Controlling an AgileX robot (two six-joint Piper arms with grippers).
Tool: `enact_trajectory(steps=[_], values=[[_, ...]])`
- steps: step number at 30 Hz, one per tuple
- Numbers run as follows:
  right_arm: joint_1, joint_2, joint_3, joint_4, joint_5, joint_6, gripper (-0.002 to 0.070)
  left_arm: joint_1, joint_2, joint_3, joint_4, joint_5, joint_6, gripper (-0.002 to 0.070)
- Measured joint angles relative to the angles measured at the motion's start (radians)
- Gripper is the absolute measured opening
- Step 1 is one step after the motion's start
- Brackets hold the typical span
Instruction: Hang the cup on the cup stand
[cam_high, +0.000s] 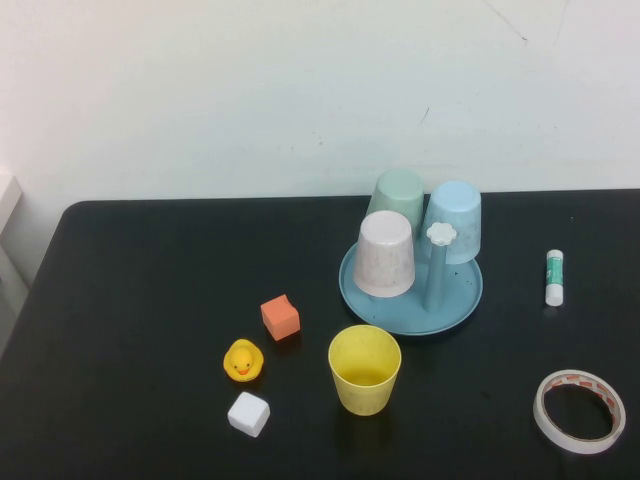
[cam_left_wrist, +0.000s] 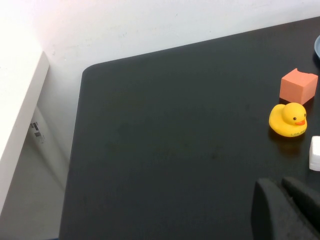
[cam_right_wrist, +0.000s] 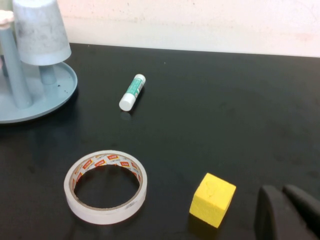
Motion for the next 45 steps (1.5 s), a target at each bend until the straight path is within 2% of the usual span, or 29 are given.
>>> enact_trajectory(steps=[32, 35, 40, 45], values=[[0.000, 0.000, 0.005, 0.000, -0.033, 0.000, -0.0001, 0.000, 0.000, 0.000, 0.002, -0.025, 0.000, -0.0001], [0.000, 0.000, 0.012, 0.000, -0.164, 0.002, -0.0001, 0.000, 0.000, 0.002, -0.002, -0.107, 0.000, -0.0001], [0.000, 0.000, 0.012, 0.000, -0.594, 0.014, -0.0001, 0.000, 0.000, 0.002, -0.004, -0.436, -0.002, -0.0001], [0.000, 0.000, 0.012, 0.000, -0.952, 0.078, -0.0001, 0.000, 0.000, 0.002, -0.006, -0.650, -0.003, -0.0001]])
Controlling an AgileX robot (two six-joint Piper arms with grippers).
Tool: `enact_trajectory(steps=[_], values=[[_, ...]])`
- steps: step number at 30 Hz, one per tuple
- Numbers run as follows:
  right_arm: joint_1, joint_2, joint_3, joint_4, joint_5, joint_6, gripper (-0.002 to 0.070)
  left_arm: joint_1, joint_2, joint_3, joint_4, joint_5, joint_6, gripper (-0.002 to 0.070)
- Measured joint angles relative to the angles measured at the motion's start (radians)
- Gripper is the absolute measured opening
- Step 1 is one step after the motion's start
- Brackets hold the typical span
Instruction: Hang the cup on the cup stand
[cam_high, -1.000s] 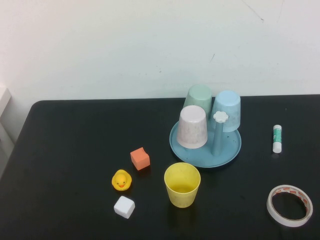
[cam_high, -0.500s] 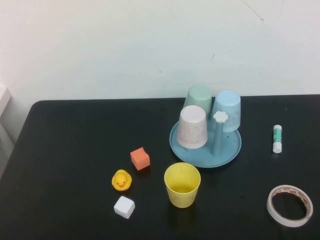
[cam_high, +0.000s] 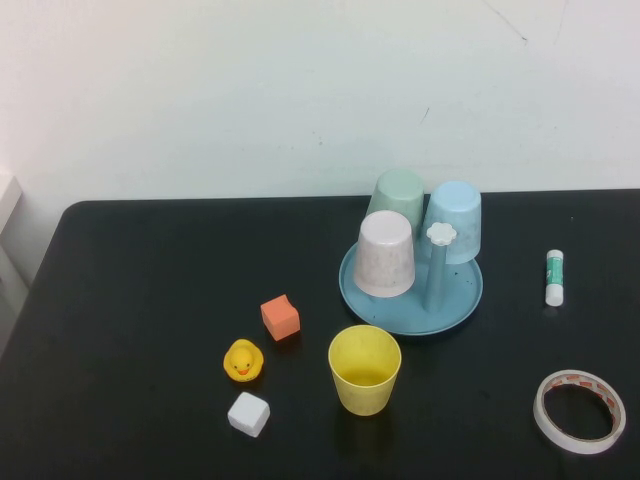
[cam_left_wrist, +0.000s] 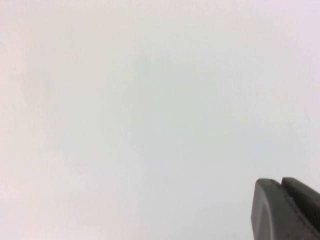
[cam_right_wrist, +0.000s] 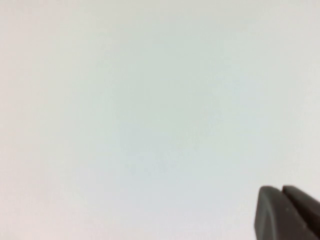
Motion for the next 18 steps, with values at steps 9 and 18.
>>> enact_trajectory(steps=[9, 18], values=[[0.000, 0.000, 0.000, 0.002, -0.037, 0.013, -0.0001, 0.000, 0.000, 0.000, -0.006, -0.191, 0.000, -0.0001], [0.000, 0.055, -0.278, -0.026, 0.768, 0.013, -0.0001, 0.000, 0.020, -0.257, 0.009, 0.360, 0.026, -0.0001]])
